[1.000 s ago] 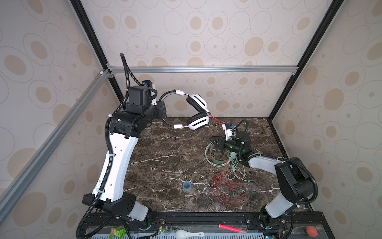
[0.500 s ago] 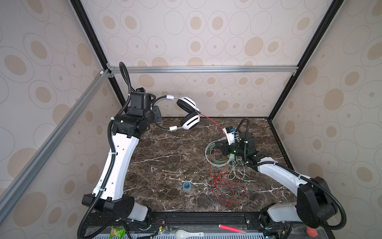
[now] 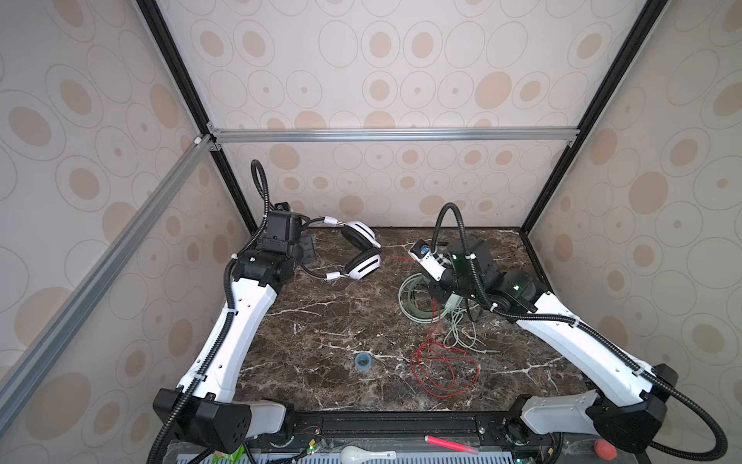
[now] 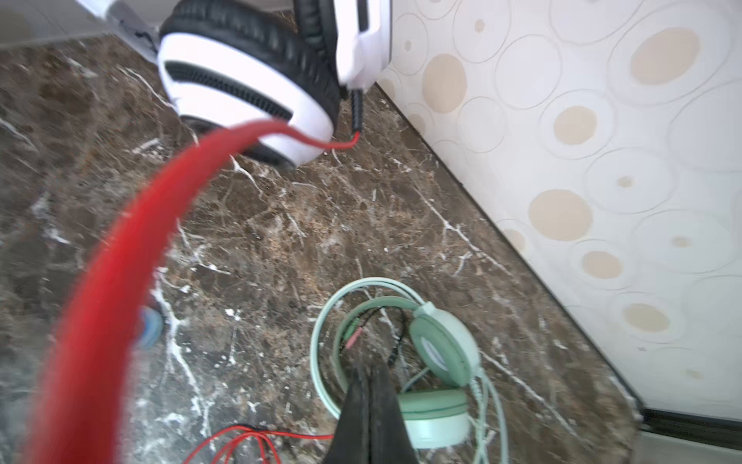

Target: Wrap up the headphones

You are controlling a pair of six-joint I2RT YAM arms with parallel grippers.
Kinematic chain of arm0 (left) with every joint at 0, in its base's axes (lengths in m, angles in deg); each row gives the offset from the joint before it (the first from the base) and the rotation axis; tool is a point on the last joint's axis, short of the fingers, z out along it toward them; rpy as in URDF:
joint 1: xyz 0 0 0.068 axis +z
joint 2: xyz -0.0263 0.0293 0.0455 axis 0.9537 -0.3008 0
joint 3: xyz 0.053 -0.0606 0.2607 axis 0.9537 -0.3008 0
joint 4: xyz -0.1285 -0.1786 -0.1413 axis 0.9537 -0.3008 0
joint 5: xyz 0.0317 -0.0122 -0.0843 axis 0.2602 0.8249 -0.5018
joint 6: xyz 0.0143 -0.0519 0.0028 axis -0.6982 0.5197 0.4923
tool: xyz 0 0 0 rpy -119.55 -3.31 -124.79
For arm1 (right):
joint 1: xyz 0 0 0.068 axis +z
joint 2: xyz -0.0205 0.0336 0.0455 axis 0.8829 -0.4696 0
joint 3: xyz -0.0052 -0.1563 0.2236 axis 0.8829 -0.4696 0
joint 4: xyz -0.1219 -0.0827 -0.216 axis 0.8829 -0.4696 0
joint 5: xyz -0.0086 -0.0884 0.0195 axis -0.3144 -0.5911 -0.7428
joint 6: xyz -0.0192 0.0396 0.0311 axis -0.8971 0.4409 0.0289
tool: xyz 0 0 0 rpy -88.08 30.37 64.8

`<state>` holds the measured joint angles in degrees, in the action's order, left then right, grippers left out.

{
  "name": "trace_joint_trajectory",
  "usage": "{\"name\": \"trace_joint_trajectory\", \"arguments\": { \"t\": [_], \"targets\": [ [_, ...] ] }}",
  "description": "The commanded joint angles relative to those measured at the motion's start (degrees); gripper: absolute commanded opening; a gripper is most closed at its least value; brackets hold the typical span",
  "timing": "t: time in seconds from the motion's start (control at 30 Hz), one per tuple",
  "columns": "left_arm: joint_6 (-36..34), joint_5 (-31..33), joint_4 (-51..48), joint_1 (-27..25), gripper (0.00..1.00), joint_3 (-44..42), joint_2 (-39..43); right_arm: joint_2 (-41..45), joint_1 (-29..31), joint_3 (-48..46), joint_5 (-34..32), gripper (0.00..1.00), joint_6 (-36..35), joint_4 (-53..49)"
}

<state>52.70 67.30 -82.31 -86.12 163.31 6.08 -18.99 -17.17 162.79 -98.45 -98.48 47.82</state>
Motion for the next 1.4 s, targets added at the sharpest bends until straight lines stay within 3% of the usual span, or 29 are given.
{"name": "trace_joint_trajectory", "arguments": {
  "t": [0.0, 0.27, 0.6, 1.03, 1.37],
  "targets": [
    [-3.7, -0.8, 6.2, -1.3, 0.0, -0.6, 3.2, -5.4, 4.7, 7.6, -11.6, 0.0, -7.6, -9.4],
    [-9.7, -9.6, 9.0, -3.4, 0.0, -8.4, 8.5, -18.6, 8.9, 25.8, -16.0, 0.0, -7.0, -14.0],
    [-12.3, -20.8, 11.0, -3.9, 0.0, -16.7, 14.7, -28.1, 10.3, 37.9, -17.5, 0.07, -4.7, -19.9],
    [-6.6, -31.7, 20.0, -3.9, 0.0, -23.1, 19.6, -31.5, 9.3, 42.9, -16.7, 0.51, 0.9, -23.2],
    [-4.1, -34.1, 21.2, -3.9, 0.0, -24.5, 22.3, -29.1, 5.3, 40.6, -12.0, 0.67, 4.6, -22.0]
  ]
}}
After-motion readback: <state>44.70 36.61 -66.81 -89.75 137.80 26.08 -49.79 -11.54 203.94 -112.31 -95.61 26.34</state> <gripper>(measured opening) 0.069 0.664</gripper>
